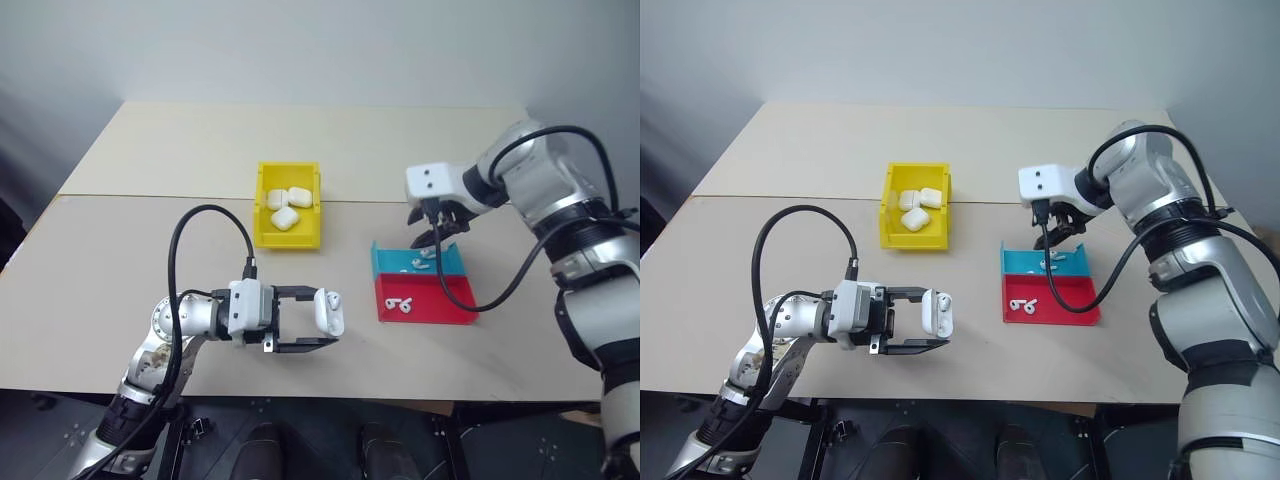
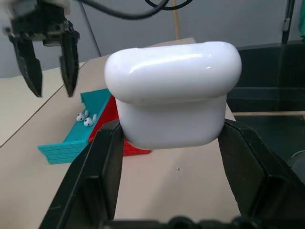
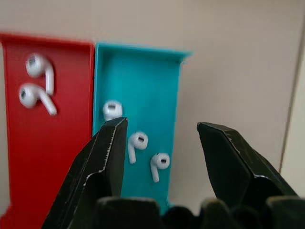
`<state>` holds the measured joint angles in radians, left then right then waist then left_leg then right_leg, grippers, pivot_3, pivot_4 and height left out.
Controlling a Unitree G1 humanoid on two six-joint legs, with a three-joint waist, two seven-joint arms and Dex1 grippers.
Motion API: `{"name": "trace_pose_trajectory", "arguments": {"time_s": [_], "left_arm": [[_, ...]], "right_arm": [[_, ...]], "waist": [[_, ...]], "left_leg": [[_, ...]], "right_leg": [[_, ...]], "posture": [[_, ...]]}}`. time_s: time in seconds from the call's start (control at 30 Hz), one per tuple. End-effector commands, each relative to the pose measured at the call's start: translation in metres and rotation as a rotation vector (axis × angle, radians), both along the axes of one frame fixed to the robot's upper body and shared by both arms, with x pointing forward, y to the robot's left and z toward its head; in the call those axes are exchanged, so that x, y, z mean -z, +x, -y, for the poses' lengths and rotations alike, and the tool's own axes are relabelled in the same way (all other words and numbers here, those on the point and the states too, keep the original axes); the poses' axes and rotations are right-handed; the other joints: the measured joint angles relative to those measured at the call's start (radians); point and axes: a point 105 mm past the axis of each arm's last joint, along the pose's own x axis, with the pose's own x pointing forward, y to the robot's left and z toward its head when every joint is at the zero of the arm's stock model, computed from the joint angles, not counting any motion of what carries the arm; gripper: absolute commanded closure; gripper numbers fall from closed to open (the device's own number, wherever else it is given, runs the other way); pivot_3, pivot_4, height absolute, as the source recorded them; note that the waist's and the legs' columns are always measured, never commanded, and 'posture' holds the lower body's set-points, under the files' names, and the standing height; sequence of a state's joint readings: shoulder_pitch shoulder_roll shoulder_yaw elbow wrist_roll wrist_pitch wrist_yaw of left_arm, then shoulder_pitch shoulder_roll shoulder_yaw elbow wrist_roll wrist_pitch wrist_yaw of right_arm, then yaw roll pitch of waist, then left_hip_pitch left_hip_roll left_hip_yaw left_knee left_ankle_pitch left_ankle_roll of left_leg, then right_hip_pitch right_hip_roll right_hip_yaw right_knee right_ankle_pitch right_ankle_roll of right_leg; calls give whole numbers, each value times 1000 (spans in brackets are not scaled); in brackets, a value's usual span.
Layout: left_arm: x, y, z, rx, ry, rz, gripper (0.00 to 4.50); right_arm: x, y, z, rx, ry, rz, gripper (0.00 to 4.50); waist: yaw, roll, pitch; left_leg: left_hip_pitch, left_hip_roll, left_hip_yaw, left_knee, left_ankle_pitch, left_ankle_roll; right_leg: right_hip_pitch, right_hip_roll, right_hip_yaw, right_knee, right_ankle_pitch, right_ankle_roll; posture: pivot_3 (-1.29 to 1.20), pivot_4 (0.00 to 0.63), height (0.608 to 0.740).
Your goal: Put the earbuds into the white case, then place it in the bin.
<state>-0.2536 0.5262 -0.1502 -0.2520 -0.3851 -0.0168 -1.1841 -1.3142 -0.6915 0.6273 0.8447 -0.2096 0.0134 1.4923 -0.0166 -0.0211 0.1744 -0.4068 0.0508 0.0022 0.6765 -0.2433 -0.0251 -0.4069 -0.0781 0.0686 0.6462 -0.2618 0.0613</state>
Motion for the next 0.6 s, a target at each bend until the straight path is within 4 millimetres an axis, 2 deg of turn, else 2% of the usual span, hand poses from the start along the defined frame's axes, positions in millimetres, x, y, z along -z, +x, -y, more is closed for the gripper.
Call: {"name": "trace_pose_trajectory", "arguments": {"time_s": [0.03, 0.23, 0.6], "left_arm": [[-8, -6, 4, 7, -16, 40, 1783], [-4, -7, -2, 5, 20, 42, 1783], [-7, -6, 0, 8, 14, 42, 1783]], "right_arm": [[-1, 11, 5, 9, -71, 49, 1668], [10, 16, 2, 4, -99, 39, 1668], [24, 18, 1, 6, -108, 37, 1668]], "waist": [[-3, 0, 0], [-9, 3, 2], [-20, 4, 2]], "left_leg": [[0, 0, 0, 0, 0, 0], [1, 0, 0, 0, 0, 0], [1, 0, 0, 0, 0, 0]], "right_leg": [[0, 0, 0, 0, 0, 0], [-1, 0, 0, 1, 0, 0], [-1, 0, 0, 2, 0, 0]], "posture": [[0, 150, 740], [0, 150, 740], [0, 150, 740]]}}
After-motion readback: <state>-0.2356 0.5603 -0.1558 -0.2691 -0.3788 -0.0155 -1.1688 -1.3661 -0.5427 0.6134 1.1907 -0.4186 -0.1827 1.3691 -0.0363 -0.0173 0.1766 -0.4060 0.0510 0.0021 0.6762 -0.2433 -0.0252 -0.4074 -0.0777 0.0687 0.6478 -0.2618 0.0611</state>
